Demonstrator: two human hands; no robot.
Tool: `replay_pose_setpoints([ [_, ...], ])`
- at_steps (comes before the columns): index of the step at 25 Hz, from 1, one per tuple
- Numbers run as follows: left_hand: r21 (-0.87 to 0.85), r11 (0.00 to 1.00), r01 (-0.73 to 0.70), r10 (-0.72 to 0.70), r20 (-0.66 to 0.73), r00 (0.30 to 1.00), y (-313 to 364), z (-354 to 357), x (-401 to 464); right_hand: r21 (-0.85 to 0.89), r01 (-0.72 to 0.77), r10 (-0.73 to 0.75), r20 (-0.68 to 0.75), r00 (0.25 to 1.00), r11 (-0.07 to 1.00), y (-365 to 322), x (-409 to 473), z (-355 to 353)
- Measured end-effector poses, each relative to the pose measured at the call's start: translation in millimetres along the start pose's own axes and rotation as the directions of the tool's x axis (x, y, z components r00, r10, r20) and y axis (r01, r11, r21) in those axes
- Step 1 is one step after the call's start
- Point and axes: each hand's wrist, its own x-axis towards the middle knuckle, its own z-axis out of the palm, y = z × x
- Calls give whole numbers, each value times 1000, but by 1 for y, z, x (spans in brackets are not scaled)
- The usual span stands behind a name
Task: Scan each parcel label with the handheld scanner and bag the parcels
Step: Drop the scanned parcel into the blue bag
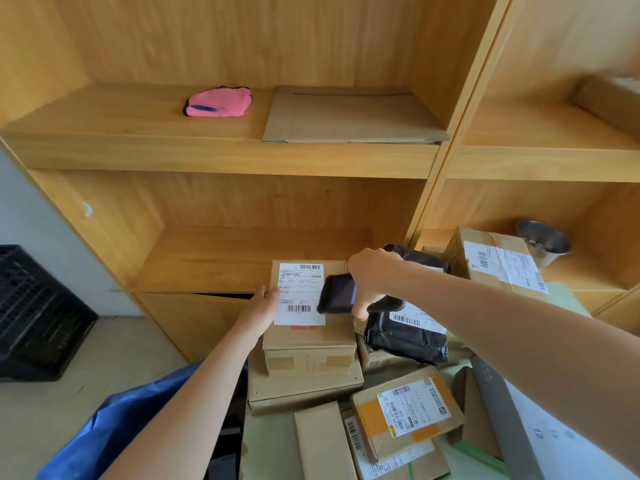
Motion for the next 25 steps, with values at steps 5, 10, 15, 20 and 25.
replay_pose_setpoints([
  [5, -40, 999, -33, 32, -24, 999, -6, 4, 1, 702, -99, 91, 49, 995, 706, -11, 38, 26],
  [10, -60, 990, -125, 125, -1, 992, -18, 5, 4, 936, -106, 291, 3, 957, 337, -33, 61, 61],
  [15, -44, 991, -124, 121, -69, 990, -27, 4, 7, 966, -130, 347, 45, 937, 226, -32, 66, 74],
  [20, -72, 989, -130, 121, -118, 986, -29, -26, -9, 974, -73, 326, -2, 945, 216, -48, 68, 56],
  [25, -149, 984, -97, 54, -268, 962, -61, -86, -33, 974, -33, 197, -12, 980, 224, -120, 77, 28],
])
